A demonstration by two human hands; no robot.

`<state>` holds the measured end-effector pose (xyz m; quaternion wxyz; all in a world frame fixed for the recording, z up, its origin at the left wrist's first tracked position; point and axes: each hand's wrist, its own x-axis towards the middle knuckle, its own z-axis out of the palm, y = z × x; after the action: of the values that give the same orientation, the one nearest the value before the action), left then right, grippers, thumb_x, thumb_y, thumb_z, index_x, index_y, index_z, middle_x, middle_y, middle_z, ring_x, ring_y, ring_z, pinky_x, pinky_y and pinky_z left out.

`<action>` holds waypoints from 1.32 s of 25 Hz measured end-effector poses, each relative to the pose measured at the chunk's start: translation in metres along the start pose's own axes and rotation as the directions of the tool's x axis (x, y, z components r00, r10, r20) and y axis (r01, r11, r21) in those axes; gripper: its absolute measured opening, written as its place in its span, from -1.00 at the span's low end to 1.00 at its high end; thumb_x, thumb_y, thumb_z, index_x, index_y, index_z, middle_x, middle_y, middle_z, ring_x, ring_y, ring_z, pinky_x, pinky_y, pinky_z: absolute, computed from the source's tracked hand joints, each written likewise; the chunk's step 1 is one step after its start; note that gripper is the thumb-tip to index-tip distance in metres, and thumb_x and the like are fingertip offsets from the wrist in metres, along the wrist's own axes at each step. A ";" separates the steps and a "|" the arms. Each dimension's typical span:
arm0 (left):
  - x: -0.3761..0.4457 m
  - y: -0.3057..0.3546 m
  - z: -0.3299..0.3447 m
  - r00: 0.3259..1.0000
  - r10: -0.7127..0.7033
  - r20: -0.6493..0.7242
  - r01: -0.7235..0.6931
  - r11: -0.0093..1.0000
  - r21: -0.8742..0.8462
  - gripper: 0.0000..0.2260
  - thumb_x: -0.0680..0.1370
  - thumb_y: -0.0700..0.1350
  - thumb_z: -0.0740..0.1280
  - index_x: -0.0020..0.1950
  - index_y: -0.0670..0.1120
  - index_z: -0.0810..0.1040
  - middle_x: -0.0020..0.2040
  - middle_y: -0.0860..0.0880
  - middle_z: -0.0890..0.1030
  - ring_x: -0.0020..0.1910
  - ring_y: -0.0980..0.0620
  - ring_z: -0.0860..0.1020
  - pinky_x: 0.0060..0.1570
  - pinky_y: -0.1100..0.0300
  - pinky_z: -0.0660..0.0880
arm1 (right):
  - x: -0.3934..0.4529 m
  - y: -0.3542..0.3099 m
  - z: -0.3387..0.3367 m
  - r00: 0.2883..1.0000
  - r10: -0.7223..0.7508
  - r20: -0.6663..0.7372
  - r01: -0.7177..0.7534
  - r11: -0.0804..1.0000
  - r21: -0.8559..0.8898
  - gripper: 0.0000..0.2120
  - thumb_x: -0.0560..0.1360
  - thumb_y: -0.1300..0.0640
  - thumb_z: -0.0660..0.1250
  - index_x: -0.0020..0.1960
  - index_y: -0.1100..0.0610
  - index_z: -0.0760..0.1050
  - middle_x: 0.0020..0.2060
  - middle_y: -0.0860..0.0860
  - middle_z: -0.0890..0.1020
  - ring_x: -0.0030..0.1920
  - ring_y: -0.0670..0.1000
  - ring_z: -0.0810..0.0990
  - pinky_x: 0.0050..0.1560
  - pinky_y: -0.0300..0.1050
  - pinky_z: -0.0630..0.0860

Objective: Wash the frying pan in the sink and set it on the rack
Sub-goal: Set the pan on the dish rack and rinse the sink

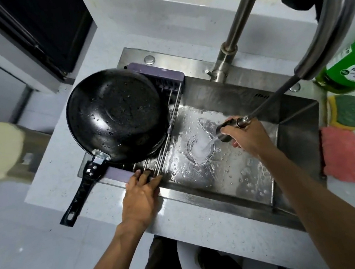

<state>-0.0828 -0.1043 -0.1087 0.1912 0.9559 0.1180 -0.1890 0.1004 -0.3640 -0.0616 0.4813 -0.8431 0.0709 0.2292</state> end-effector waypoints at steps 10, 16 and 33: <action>-0.001 0.003 -0.003 1.000 -0.002 0.001 0.002 1.000 -0.011 -0.63 0.61 -0.05 0.21 0.42 0.15 0.42 0.47 -0.03 0.35 0.50 -0.07 0.10 0.38 0.05 0.30 | -0.008 -0.003 0.008 1.000 -0.023 -0.014 0.024 0.998 0.050 -0.93 0.46 0.11 0.46 -0.06 0.05 0.66 -0.30 0.00 0.73 -0.40 -0.08 0.66 -0.43 -0.27 0.50; -0.001 0.002 -0.004 1.000 -0.019 0.008 0.019 1.000 0.001 -0.63 0.61 -0.03 0.22 0.42 0.18 0.41 0.48 0.00 0.33 0.51 -0.05 0.09 0.37 0.08 0.32 | -0.009 -0.004 0.010 0.999 -0.038 -0.031 0.038 0.999 0.010 -0.96 0.43 0.04 0.45 -0.14 -0.09 0.64 -0.30 -0.03 0.73 -0.39 -0.01 0.67 -0.35 -0.13 0.53; 0.000 0.006 -0.006 0.999 -0.036 0.010 0.036 0.999 -0.009 -0.63 0.61 -0.04 0.23 0.41 0.19 0.42 0.47 0.03 0.34 0.50 -0.04 0.11 0.34 0.07 0.37 | -0.013 -0.002 0.010 0.990 0.041 -0.135 -0.046 0.999 -0.030 -0.84 0.42 -0.07 0.45 -0.18 0.03 0.66 -0.28 -0.03 0.73 -0.18 0.07 0.71 0.02 0.19 0.62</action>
<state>-0.0796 -0.1071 -0.1015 0.1928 0.9519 0.1351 -0.1963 0.0863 -0.3556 -0.0584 0.4564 -0.8626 0.1177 0.1837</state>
